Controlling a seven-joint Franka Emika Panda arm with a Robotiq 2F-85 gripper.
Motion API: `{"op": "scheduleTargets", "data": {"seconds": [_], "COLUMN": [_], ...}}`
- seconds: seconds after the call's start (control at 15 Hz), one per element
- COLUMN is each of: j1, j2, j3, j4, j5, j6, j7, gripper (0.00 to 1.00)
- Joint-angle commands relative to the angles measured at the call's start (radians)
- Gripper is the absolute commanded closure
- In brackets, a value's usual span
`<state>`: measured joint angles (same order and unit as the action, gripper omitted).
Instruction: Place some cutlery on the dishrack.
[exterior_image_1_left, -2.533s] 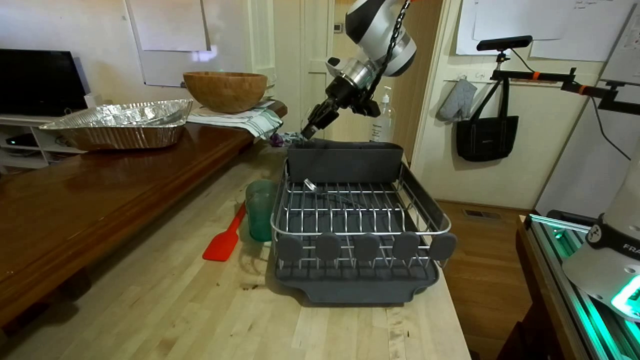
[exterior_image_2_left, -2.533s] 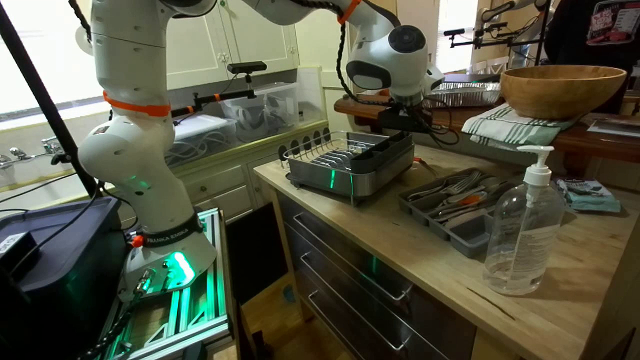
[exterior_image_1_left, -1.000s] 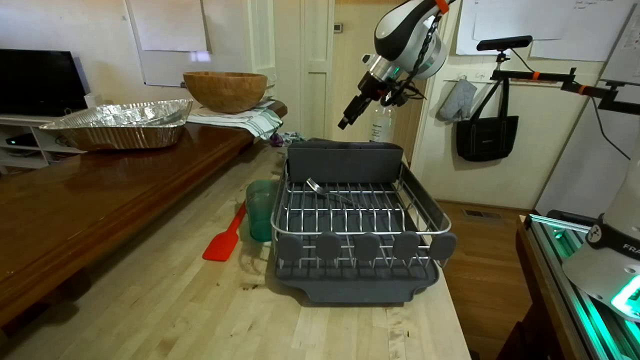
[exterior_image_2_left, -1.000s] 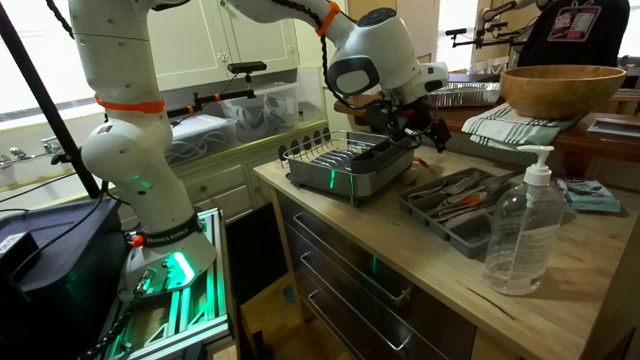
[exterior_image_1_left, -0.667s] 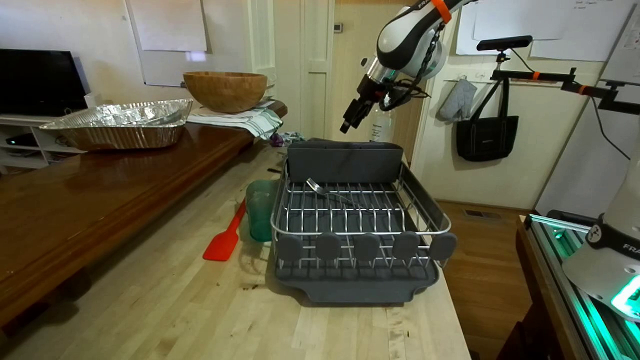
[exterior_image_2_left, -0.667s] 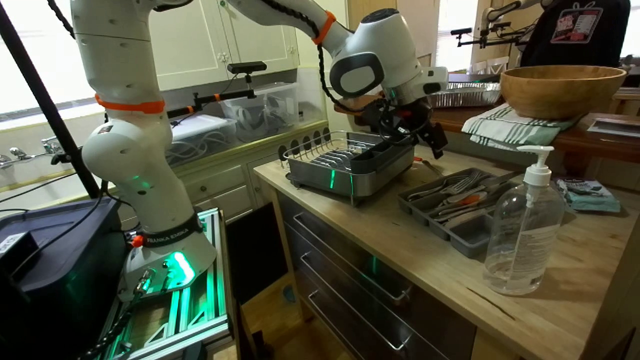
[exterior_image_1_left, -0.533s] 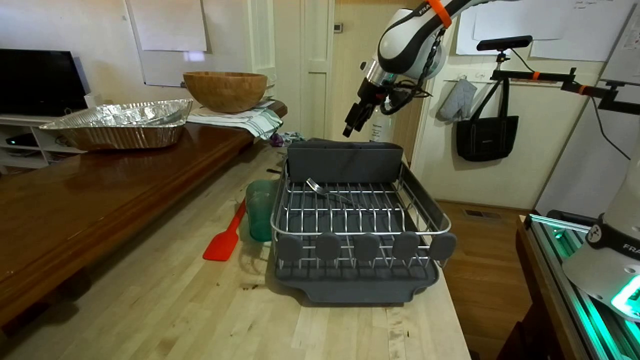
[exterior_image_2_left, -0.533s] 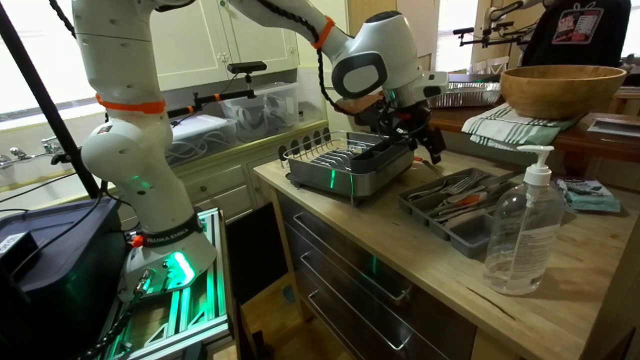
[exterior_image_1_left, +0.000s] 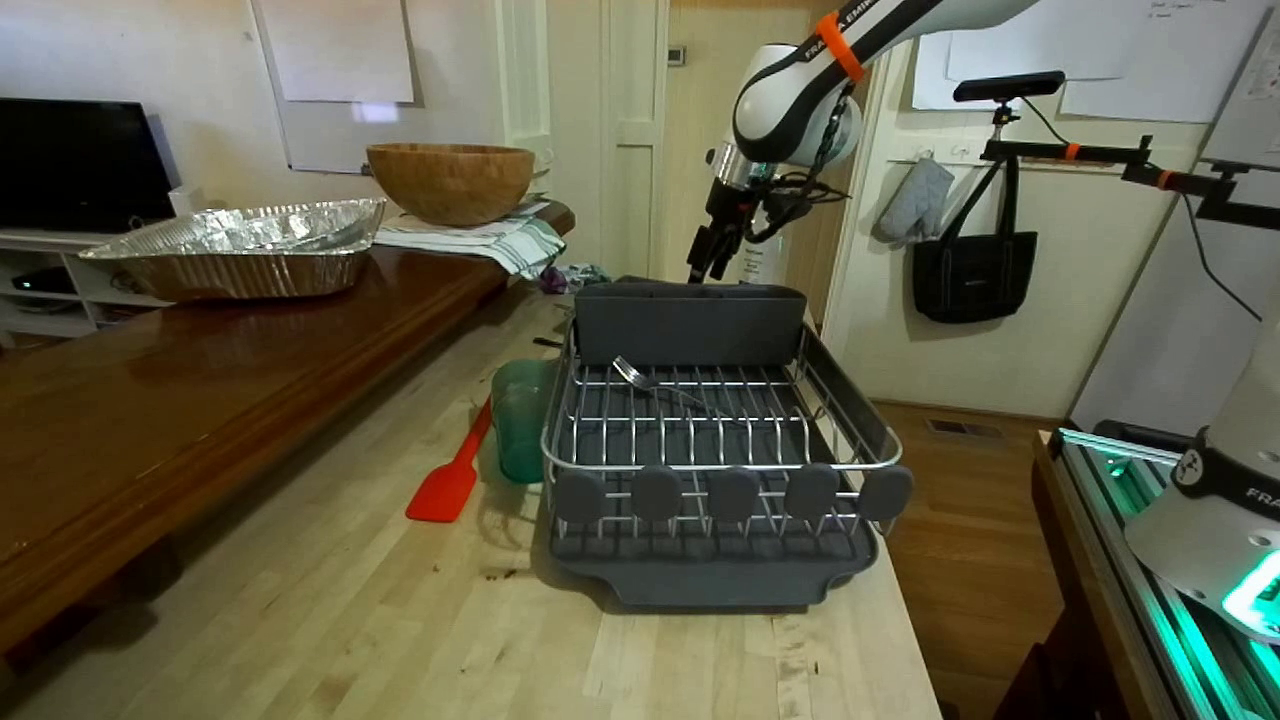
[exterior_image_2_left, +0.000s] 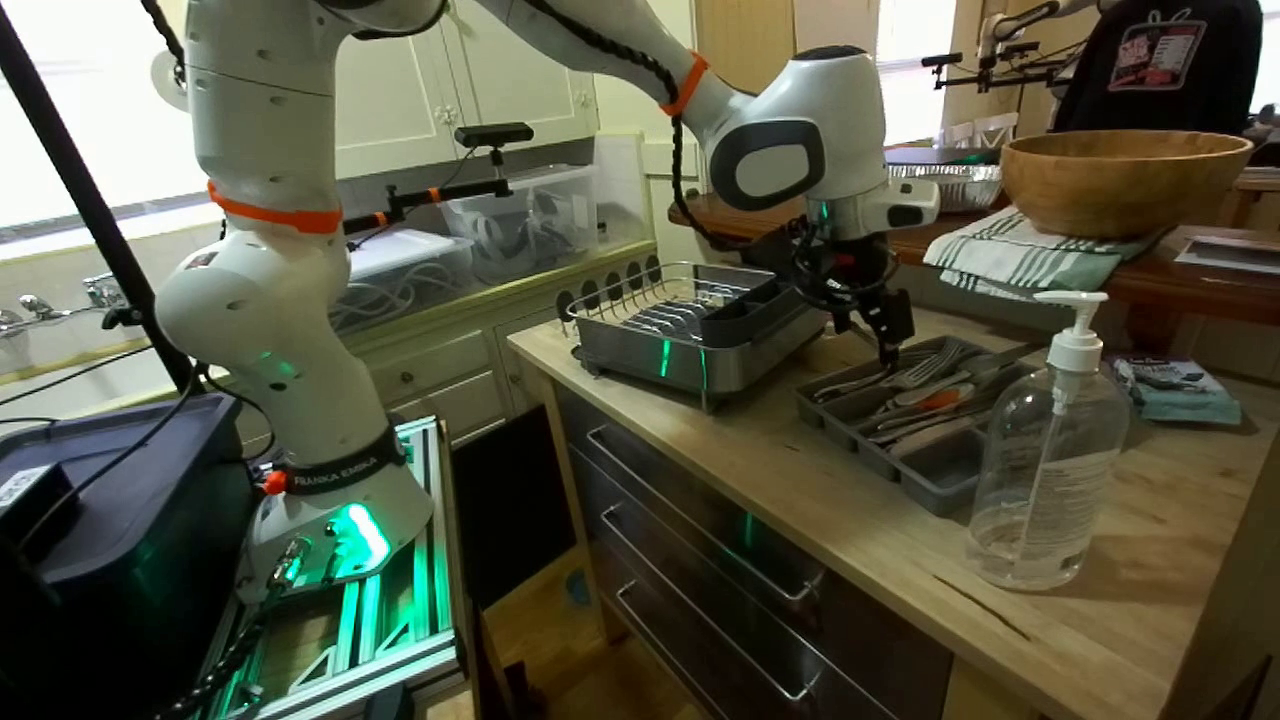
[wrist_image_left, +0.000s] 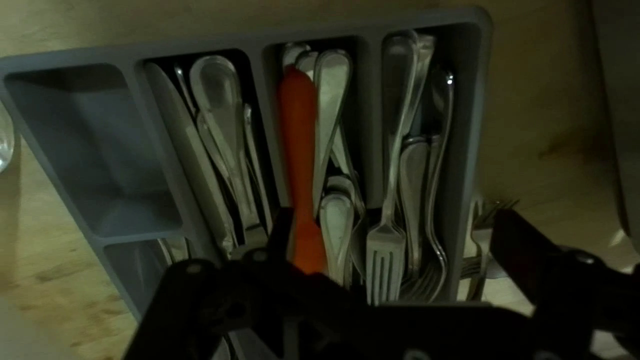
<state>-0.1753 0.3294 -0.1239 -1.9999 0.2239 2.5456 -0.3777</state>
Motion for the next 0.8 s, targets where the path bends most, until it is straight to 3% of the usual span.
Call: {"op": "scheduleTargets", "data": {"seconds": [0.0,0.53,0.67,0.73], "j1": [-0.037,-0.065,-0.062,-0.063], "j2": [0.021,0.102,0.139,0.161], "j3": [0.028,0.077,0.081,0.083], "j4": [0.027,0.139,0.188,0.218], "j5": [-0.017,0.011,-0.005,-0.008], "j6": [-0.025,-0.053,-0.059,-0.071], "j7": [0.018,0.0,0.017,0.024], "gripper": [0.0,0.01,0.09,0.24]}}
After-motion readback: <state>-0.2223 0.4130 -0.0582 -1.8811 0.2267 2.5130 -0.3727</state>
